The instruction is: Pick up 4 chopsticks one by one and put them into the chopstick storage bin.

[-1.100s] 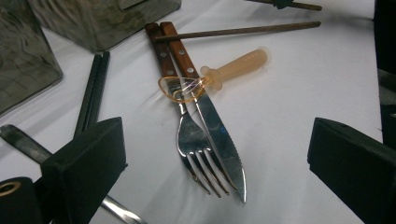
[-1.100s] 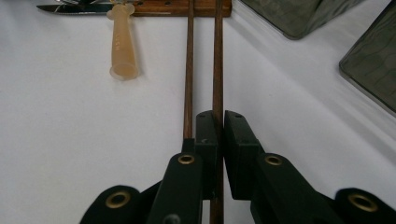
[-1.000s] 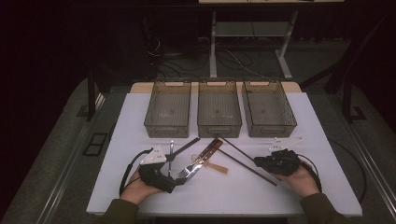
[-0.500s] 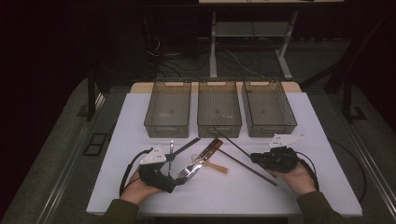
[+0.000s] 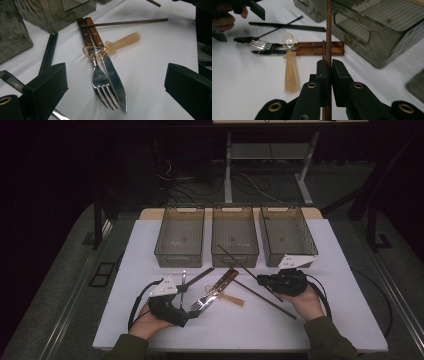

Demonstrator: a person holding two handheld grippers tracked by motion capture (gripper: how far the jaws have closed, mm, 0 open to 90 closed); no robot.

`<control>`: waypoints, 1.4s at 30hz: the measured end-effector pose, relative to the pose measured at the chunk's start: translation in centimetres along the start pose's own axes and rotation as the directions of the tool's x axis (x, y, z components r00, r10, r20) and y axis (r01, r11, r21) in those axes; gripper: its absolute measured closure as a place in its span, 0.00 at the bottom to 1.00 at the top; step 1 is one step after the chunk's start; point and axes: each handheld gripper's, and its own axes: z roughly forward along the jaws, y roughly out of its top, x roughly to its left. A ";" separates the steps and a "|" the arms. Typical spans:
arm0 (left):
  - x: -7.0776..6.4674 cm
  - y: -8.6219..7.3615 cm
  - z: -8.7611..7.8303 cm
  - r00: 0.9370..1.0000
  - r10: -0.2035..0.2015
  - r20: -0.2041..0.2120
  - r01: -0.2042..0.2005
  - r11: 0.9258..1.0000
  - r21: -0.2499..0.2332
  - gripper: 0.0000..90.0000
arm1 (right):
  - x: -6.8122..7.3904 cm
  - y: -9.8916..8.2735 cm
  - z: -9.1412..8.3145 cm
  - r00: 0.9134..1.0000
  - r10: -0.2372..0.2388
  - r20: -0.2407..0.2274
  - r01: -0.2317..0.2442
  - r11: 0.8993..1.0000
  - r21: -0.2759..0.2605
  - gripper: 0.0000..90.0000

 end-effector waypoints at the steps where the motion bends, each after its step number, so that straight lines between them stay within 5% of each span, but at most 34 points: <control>1: 0.0 0.0 0.0 1.000 0.000 -0.001 0.000 1.000 0.000 0.04 | 0.0 0.2 0.2 1.000 0.002 -0.001 -0.002 1.000 0.000 0.93; 20: 0.0 0.1 0.0 1.000 -0.003 0.005 0.003 1.000 -0.013 0.04 | -0.3 3.1 3.1 0.998 0.064 0.007 -0.064 0.997 -0.041 0.93; 42: -0.1 0.1 -0.1 1.000 0.011 0.006 -0.011 1.000 -0.007 0.04 | 0.6 9.3 6.7 0.999 0.044 0.027 -0.043 0.997 -0.061 0.93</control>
